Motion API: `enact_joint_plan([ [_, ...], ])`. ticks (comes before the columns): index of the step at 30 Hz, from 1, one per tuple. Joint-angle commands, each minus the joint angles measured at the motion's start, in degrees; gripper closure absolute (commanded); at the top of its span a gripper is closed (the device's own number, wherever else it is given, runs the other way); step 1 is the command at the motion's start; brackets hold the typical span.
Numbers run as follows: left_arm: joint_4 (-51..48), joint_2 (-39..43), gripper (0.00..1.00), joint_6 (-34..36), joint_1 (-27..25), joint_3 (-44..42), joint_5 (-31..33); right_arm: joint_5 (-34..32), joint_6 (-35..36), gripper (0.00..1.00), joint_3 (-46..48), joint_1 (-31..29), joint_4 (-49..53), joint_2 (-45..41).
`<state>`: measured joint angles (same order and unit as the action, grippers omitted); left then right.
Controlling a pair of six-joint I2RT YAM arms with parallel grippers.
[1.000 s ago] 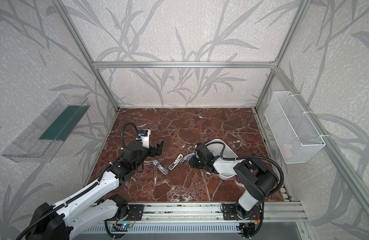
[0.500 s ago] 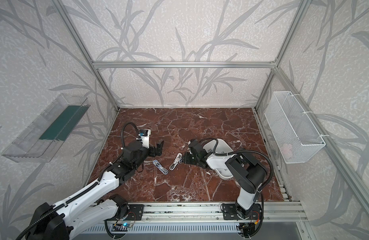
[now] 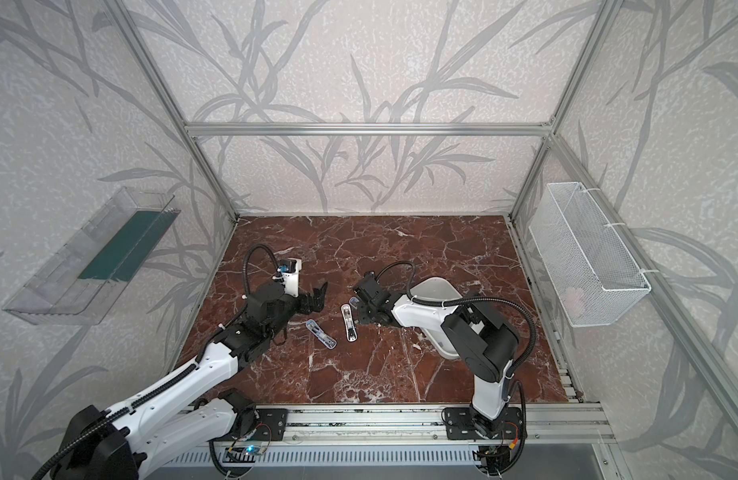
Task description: Load the staples into the stapler
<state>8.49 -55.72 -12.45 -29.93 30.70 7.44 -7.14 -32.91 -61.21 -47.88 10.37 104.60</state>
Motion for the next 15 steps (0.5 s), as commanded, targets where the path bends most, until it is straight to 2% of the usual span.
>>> enact_joint_plan([
  [1,-0.05,0.8,0.01,0.27,0.2,1.11,1.39,-3.58,3.39,0.64,0.2,-0.73,4.15,-3.4],
  [8,-0.62,-0.09,0.01,0.16,0.34,1.3,3.1,-5.39,7.74,0.68,0.93,-5.38,4.93,-8.68],
  [15,-0.05,-0.25,0.01,-0.15,0.41,1.12,2.4,-2.84,8.86,0.74,2.58,-6.69,3.3,-7.48],
])
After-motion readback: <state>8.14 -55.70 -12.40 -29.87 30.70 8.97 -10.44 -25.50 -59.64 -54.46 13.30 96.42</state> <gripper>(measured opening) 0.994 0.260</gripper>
